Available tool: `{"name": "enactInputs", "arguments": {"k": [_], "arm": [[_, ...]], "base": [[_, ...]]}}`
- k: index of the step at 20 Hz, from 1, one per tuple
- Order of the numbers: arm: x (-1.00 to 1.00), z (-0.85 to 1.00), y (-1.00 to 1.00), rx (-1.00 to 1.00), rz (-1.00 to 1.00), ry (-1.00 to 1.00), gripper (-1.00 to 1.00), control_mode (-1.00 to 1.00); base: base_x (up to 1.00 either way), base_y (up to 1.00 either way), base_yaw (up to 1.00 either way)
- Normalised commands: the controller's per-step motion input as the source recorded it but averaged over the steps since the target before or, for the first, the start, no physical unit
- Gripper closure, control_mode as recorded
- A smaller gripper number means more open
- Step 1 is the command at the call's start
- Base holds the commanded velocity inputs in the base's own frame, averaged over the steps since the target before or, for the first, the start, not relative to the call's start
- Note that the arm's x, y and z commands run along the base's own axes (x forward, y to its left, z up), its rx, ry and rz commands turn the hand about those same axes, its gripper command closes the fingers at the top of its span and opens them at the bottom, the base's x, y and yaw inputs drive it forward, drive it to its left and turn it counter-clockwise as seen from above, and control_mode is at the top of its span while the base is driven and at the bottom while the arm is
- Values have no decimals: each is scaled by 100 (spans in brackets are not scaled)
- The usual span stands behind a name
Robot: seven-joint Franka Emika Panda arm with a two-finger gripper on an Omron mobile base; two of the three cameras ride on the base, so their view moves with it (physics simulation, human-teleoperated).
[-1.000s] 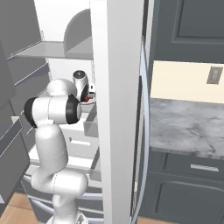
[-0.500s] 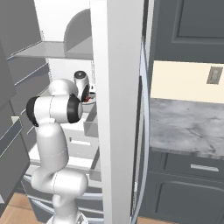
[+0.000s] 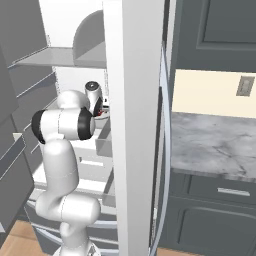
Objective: Transport the steak from the fridge to the microwave and turn on the microwave.
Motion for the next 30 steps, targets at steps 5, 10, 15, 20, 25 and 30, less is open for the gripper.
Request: {"name": "enactInputs", "arguments": {"k": [5, 10, 15, 20, 25, 30], "arm": [[2, -12, 0, 0, 0, 0, -100, -100], [0, -19, 4, 0, 0, 3, 100, -100], [-2, -22, 5, 0, 0, 4, 100, -100], [-12, -15, 0, 0, 0, 0, 100, -100], [-19, -10, 2, 0, 0, -3, 100, -100], [-19, -2, 3, 0, 0, -10, 100, -100]], "base": [[0, 0, 0], [0, 0, 0], [0, 0, 0], [0, 0, 0], [0, 0, 0], [0, 0, 0]]}}
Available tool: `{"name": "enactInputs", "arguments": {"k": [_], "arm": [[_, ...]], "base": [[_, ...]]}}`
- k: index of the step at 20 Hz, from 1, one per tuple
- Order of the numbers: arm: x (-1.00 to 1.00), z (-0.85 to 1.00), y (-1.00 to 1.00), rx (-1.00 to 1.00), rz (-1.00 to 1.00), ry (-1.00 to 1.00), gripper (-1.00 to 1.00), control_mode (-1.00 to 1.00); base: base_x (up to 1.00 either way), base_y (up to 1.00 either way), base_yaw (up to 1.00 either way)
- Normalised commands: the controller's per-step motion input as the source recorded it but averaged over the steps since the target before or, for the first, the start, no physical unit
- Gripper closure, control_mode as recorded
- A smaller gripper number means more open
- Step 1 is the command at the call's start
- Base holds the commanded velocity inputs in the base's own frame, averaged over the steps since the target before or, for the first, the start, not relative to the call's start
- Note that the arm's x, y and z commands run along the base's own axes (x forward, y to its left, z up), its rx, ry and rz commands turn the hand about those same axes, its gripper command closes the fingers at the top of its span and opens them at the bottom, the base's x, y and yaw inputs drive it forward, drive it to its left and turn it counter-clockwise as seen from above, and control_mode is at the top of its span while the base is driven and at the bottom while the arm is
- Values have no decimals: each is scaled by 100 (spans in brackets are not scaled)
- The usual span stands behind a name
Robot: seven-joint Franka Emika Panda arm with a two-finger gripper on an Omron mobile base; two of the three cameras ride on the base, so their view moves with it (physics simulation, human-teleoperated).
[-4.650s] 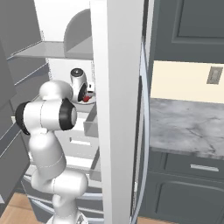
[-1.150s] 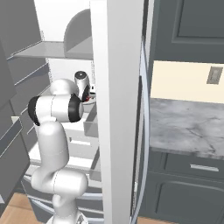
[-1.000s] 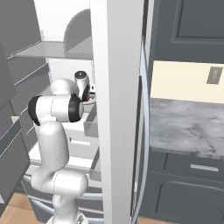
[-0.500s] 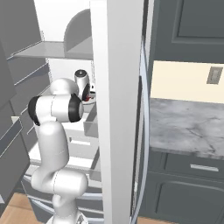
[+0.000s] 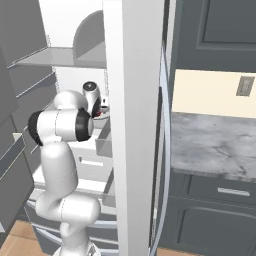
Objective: Transport the steak from the fridge to the microwave and turn on the microwave.
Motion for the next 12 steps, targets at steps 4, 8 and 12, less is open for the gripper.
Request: {"name": "enactInputs", "arguments": {"k": [4, 8, 12], "arm": [[-9, 6, 0, 0, 0, -16, 100, -100], [-5, 18, 0, 0, 0, -14, 100, -100], [-5, 27, 0, 0, 0, -3, 100, -100]], "base": [[0, 0, 0], [0, 0, 0], [0, 0, 0]]}}
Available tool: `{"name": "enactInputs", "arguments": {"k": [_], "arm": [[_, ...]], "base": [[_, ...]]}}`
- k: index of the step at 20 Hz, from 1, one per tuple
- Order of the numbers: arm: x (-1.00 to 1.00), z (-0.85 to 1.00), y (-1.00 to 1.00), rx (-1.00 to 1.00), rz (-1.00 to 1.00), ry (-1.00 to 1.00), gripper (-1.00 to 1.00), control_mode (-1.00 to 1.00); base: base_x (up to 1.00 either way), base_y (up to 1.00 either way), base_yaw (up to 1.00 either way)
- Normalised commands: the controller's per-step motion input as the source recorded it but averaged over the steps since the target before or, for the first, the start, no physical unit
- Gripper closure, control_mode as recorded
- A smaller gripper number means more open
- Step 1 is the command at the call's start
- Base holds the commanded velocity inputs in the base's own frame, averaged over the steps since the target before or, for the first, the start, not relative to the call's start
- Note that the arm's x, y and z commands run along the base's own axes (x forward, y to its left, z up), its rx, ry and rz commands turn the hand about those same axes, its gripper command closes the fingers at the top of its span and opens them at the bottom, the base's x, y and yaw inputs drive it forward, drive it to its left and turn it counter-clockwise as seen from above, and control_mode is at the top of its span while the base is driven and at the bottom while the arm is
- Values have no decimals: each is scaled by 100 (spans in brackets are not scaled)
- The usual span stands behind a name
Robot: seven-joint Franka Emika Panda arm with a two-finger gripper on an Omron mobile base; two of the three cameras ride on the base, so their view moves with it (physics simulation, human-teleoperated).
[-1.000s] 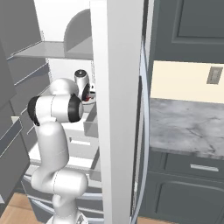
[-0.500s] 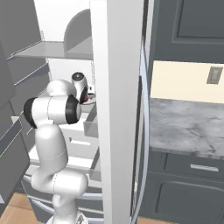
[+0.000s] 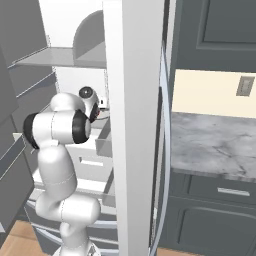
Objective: Transport the steak from the fridge to the microwave and turn on the microwave.
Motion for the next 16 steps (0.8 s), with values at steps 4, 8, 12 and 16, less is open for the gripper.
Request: {"name": "enactInputs", "arguments": {"k": [4, 8, 12, 16], "arm": [[-11, 33, 0, 0, 0, 0, 100, -100], [-18, 33, 0, 0, 0, 0, 100, -100], [-31, 25, 0, 1, 0, 3, 100, -100], [-42, 14, 0, 1, 0, 2, 100, -100]], "base": [[0, 0, 0], [0, 0, 0], [0, 0, 0], [0, 0, 0]]}}
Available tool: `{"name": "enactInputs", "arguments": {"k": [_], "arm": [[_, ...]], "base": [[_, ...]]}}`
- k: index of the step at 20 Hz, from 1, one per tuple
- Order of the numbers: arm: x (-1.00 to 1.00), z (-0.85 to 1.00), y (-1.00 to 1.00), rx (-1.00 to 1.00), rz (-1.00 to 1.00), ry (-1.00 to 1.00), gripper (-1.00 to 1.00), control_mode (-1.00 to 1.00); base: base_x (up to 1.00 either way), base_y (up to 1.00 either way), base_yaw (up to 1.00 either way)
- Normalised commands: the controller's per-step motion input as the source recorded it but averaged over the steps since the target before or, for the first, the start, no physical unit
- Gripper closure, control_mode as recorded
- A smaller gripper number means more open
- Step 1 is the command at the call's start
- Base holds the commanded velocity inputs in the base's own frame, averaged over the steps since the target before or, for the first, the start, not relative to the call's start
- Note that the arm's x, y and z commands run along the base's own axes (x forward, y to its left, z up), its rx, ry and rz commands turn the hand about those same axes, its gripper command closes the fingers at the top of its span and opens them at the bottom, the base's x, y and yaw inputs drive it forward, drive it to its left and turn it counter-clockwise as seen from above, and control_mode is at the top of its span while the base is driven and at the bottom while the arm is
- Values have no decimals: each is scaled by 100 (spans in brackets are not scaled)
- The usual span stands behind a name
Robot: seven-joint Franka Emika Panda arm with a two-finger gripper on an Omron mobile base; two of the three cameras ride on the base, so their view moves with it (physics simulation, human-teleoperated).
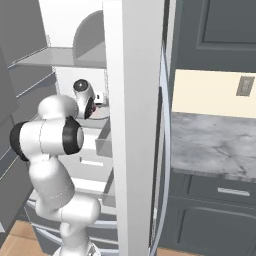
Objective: Transport the steak from the fridge to the microwave and turn on the microwave.
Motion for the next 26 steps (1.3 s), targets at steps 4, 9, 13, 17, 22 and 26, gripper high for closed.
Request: {"name": "enactInputs", "arguments": {"k": [4, 9, 13, 17, 22, 26], "arm": [[-47, 10, 0, 2, 0, 0, 100, -100], [-48, 14, -1, 1, 0, 0, 100, -100], [-47, 16, -3, 0, 0, 0, 100, -100], [-48, 17, -5, 0, 0, 0, 100, -100], [-47, 18, -5, 0, 0, 0, 100, -100], [-46, 19, -5, 0, 0, 0, 100, -100]], "base": [[0, 0, 0], [0, 0, 0], [0, 0, 0], [0, 0, 0], [0, 0, 0], [0, 0, 0]]}}
